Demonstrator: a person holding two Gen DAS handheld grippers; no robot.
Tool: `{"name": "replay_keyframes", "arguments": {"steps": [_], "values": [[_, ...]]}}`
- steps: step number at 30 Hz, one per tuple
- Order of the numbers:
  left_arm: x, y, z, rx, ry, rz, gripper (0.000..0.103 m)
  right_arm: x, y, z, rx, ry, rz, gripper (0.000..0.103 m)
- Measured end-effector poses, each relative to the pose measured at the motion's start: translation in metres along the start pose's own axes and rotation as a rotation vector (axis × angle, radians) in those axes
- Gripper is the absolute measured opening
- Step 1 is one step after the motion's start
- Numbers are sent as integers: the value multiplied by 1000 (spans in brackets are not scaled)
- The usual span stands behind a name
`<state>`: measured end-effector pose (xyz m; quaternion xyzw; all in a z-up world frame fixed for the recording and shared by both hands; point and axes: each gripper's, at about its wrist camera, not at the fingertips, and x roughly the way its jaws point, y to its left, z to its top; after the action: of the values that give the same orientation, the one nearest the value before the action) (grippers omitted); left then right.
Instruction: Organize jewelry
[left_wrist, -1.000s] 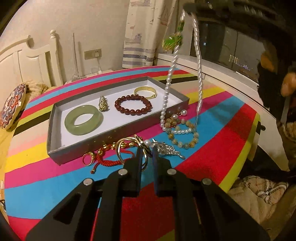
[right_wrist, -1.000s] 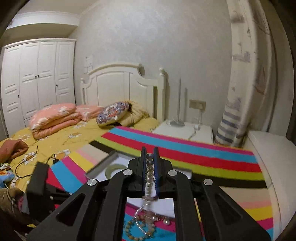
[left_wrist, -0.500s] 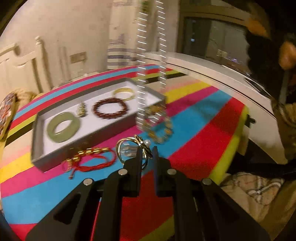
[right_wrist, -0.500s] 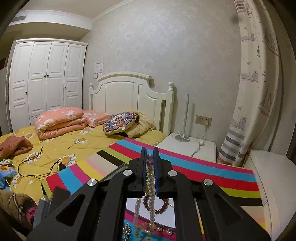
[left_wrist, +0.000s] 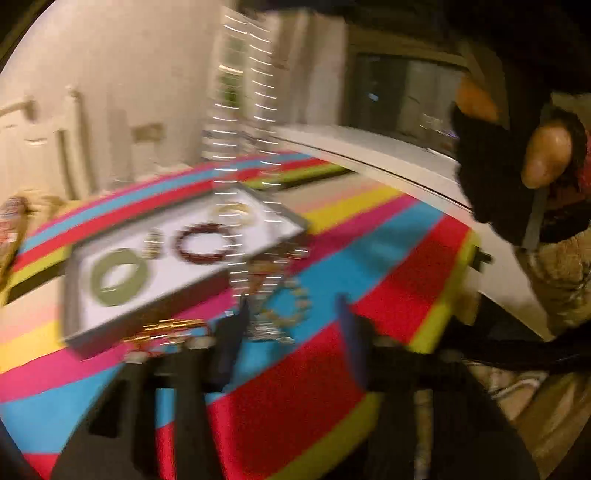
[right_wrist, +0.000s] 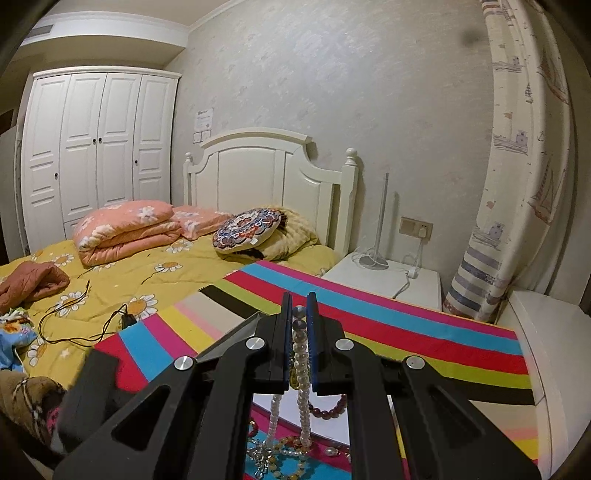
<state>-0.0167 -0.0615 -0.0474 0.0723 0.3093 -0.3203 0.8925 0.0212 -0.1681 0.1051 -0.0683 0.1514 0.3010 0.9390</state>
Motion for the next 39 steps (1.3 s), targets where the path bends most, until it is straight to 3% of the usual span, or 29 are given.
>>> {"name": "replay_keyframes", "arguments": {"steps": [4,8,11,12,13,20,30,39], "values": [[41,-10,2,8,74,-23,31,-2,5,2,-12,-1,2,9],[72,-4,8,-42,150,33,31,-1,3,2,-6,-2,13,9],[88,-7,15,-15,196,94,30,-2,2,0,3,-6,18,9],[89,-9,14,-5,192,104,11,-2,1,-1,6,-8,15,9],[89,-11,14,7,190,113,9,-2,-1,-2,8,-8,11,9],[43,-7,20,-26,40,35,9,4,-29,-15,62,23,-60,9],[-19,15,55,-116,-93,-50,9,3,-55,-22,130,24,-79,9],[-57,18,89,-84,-164,18,9,-2,-51,-12,112,8,-76,9]]}}
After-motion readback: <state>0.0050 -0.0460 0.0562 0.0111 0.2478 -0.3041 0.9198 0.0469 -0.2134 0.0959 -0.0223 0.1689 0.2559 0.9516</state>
